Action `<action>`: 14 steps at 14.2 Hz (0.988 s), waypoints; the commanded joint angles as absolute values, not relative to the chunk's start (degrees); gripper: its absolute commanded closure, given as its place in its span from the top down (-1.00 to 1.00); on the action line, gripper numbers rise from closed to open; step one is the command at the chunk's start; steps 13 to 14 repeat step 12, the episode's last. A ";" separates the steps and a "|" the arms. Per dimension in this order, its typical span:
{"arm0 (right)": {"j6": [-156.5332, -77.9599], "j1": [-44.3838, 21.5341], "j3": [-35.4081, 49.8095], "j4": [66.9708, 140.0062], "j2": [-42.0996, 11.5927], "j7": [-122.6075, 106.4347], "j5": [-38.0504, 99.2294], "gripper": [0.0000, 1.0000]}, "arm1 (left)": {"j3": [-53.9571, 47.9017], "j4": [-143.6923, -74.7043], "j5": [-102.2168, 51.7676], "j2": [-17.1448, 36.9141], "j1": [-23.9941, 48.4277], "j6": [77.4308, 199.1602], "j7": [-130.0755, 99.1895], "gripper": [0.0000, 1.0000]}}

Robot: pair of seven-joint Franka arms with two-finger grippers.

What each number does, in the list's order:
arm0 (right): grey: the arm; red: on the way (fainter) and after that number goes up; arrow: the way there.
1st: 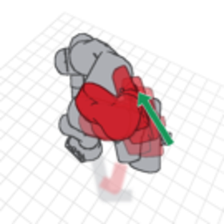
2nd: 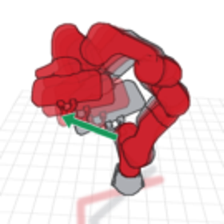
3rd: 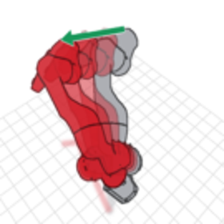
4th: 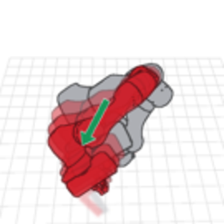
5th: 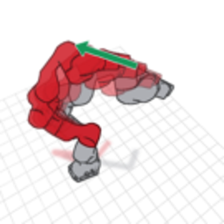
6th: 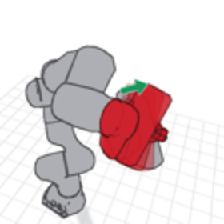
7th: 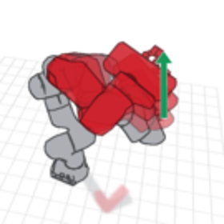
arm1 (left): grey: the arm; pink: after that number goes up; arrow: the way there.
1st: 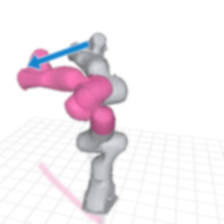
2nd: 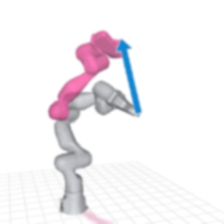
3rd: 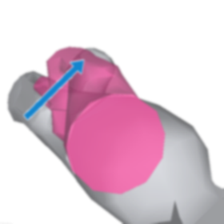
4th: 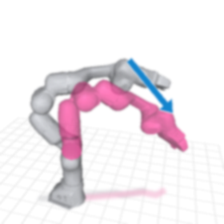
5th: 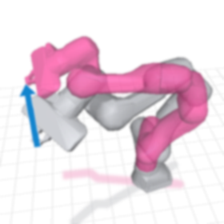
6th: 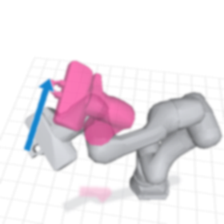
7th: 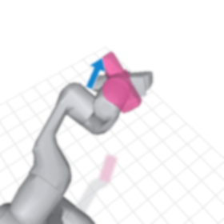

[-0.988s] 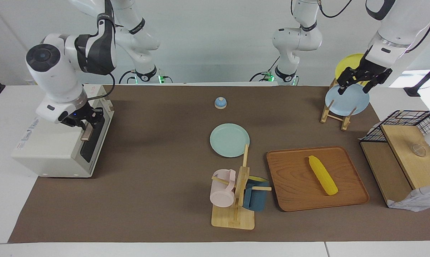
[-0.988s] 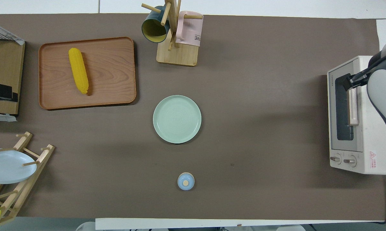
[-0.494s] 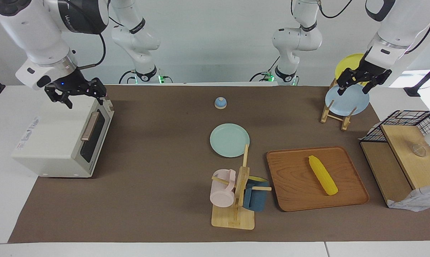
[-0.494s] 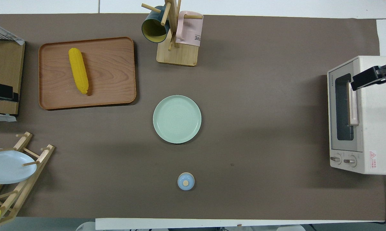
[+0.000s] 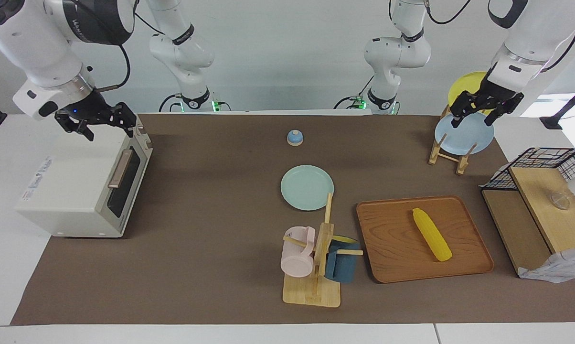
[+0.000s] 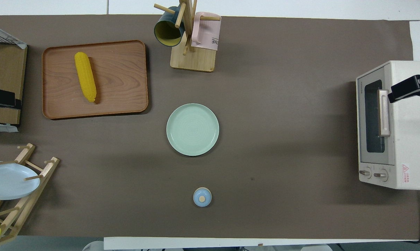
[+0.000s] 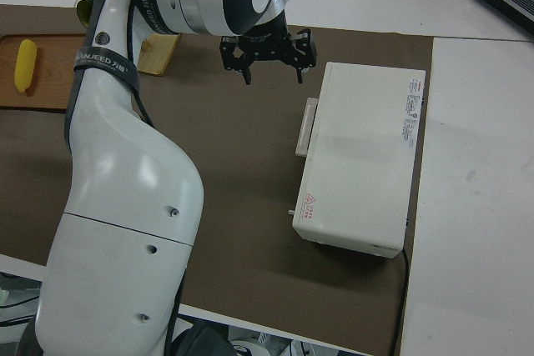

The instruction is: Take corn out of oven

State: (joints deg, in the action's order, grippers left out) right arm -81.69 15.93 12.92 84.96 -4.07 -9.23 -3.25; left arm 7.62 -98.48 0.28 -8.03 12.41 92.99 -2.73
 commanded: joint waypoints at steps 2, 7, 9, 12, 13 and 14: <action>-82.44 10.40 8.56 91.47 0.95 -8.00 -2.11 1.00 | 7.73 -97.91 0.97 -9.67 12.04 91.51 -3.87 1.00; -82.35 9.41 5.02 92.02 1.23 -8.53 -2.02 1.00 | 7.56 -97.82 2.37 -9.84 12.04 89.91 -3.43 1.00; -82.35 8.44 2.30 91.93 1.32 -8.53 -1.85 1.00 | 7.47 -97.91 2.37 -9.84 12.04 89.83 -3.43 1.00; -82.09 8.26 2.46 92.02 1.32 -10.19 -1.76 1.00 | 7.38 -98.09 2.37 -9.93 12.13 89.65 -3.69 1.00; -82.09 8.26 2.46 92.02 1.32 -10.19 -1.76 1.00 | 7.38 -98.09 2.37 -9.93 12.13 89.65 -3.69 1.00; -82.09 8.26 2.46 92.02 1.32 -10.19 -1.76 1.00 | 7.38 -98.09 2.37 -9.93 12.13 89.65 -3.69 1.00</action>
